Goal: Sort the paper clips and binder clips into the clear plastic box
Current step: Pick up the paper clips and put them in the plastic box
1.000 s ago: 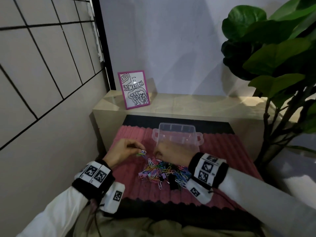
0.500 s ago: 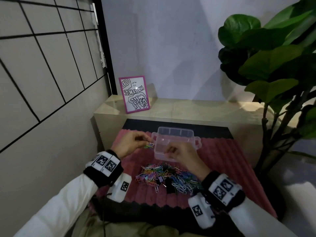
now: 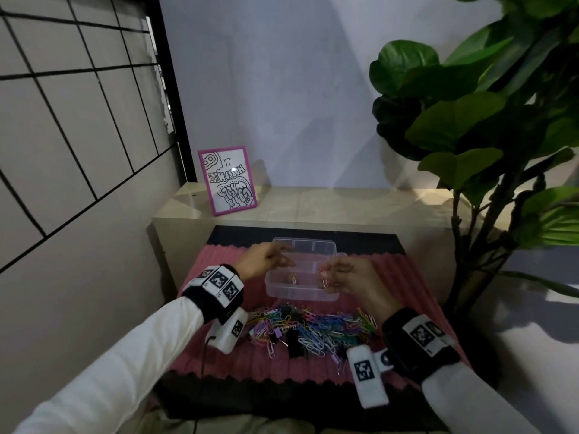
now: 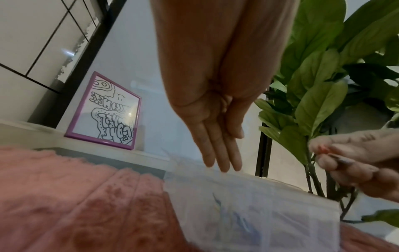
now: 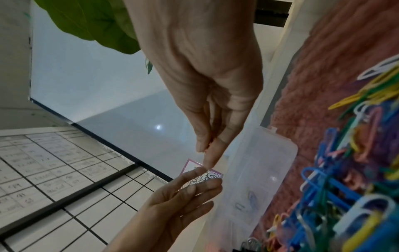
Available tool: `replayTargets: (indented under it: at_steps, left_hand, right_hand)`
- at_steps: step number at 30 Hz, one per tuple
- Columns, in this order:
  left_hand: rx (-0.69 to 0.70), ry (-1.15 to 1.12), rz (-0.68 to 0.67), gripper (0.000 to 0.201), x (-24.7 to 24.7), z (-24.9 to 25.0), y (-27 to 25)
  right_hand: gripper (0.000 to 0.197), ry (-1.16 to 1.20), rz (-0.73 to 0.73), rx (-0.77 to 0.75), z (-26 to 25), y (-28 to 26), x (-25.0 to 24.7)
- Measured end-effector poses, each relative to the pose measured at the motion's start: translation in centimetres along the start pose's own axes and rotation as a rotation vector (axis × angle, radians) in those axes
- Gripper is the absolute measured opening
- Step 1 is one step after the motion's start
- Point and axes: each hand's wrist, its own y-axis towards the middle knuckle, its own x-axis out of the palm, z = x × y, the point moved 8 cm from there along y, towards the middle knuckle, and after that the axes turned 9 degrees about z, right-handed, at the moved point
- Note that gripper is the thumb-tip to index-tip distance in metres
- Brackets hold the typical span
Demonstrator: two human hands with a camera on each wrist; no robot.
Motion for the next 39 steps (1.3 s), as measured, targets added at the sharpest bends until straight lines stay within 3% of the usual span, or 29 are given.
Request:
replayTargets:
  at_steps: [4,7,10,15,17,19,22,24,27,31,39]
  left_hand:
    - [0.026,-0.061,0.115,0.036,-3.4,-1.1,-1.9]
    - [0.004,0.080,0.145,0.025,-4.9,-3.1,-4.0]
    - [-0.062,0.202,0.062,0.017,-4.4,-5.0,-6.1]
    - [-0.047,0.383,-0.035,0.023,-2.7,-6.5,-7.6]
    - [-0.038,0.395,-0.054,0.029,-1.7,-6.2,-7.6]
    - [-0.040,0.440,-0.101,0.036,-0.4,-5.8,-7.4]
    - [-0.080,0.468,-0.131,0.041,0.8,-5.6,-6.7]
    - [-0.101,0.455,-0.110,0.046,0.8,-5.8,-6.5]
    - [-0.120,0.449,-0.083,0.045,0.3,-6.4,-6.6]
    - [-0.133,0.332,-0.058,0.031,-0.4,-7.0,-6.9]
    - [-0.148,-0.078,-0.054,0.016,-1.9,-6.0,-7.8]
  right_hand:
    - [0.007,-0.233,-0.031,-0.082,-1.5,2.0,2.0]
    - [0.009,-0.423,-0.051,-0.144,-2.4,3.5,4.2]
    - [0.013,-0.627,-0.082,-0.251,-2.8,4.0,6.6]
    - [0.022,-0.938,-0.170,-0.428,-2.8,2.9,9.3]
    - [0.021,-0.972,-0.174,-0.568,-3.5,1.4,10.2]
    - [0.017,-0.958,-0.267,-0.636,-3.3,-0.2,11.6]
    - [0.015,-1.062,-0.515,-0.600,-0.6,-2.0,13.9]
    - [0.022,-1.133,-0.595,-0.579,0.9,-2.5,14.9]
    - [0.036,-1.150,-0.584,-0.599,1.6,-2.8,15.2]
    - [0.019,-1.126,-0.512,-0.551,0.9,-2.1,14.0]
    - [0.010,-0.652,-0.378,-0.286,-1.0,-0.7,9.9]
